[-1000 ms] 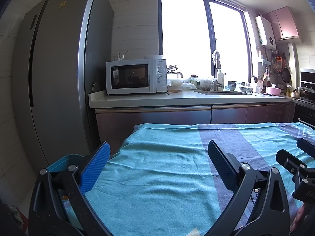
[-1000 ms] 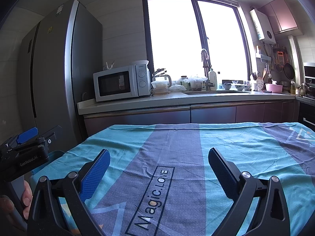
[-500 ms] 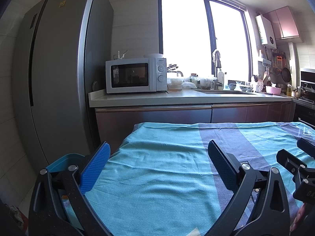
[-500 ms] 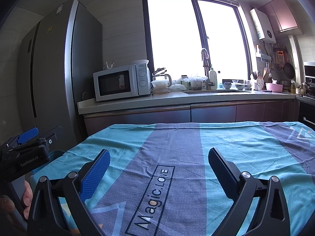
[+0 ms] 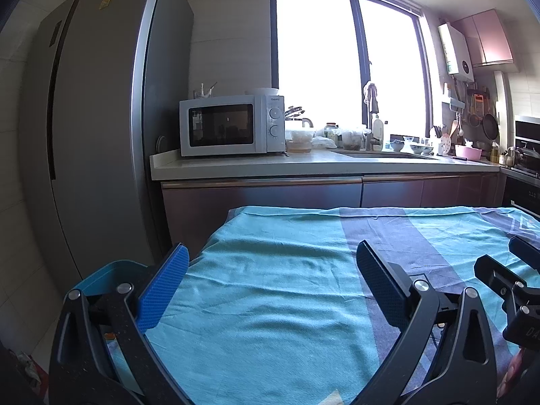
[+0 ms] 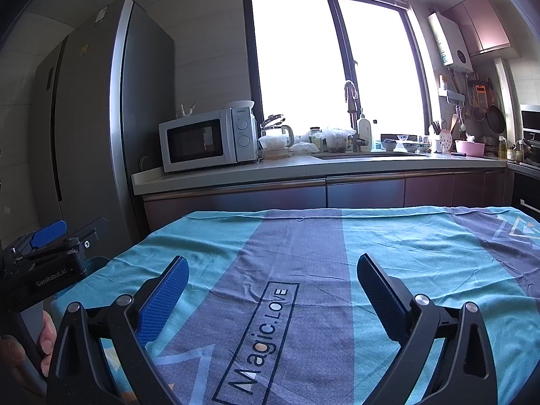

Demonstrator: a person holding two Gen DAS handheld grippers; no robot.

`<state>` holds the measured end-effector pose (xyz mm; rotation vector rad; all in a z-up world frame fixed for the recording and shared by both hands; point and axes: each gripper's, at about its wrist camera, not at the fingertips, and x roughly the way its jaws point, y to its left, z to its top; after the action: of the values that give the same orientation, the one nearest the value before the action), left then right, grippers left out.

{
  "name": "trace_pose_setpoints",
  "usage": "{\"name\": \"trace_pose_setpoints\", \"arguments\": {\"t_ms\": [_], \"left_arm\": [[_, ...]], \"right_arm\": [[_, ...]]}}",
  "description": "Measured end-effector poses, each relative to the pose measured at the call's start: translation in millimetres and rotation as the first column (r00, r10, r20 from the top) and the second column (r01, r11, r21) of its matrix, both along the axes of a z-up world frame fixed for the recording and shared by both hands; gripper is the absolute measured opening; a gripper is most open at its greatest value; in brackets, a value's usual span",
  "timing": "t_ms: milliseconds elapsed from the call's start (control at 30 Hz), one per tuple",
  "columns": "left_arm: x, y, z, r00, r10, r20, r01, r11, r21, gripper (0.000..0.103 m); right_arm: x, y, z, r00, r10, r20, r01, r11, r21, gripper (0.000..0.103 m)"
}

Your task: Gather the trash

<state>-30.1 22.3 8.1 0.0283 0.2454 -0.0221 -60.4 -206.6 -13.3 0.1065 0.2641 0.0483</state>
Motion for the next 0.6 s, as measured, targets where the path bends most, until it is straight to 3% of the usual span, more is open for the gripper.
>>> {"name": "trace_pose_setpoints", "arguments": {"t_ms": [600], "left_arm": [[11.7, 0.5, -2.8, 0.998, -0.040, -0.052, 0.039, 0.999, -0.012, 0.098]], "right_arm": [[3.6, -10.6, -1.0, 1.000, -0.007, -0.012, 0.007, 1.000, 0.014, 0.097]]}}
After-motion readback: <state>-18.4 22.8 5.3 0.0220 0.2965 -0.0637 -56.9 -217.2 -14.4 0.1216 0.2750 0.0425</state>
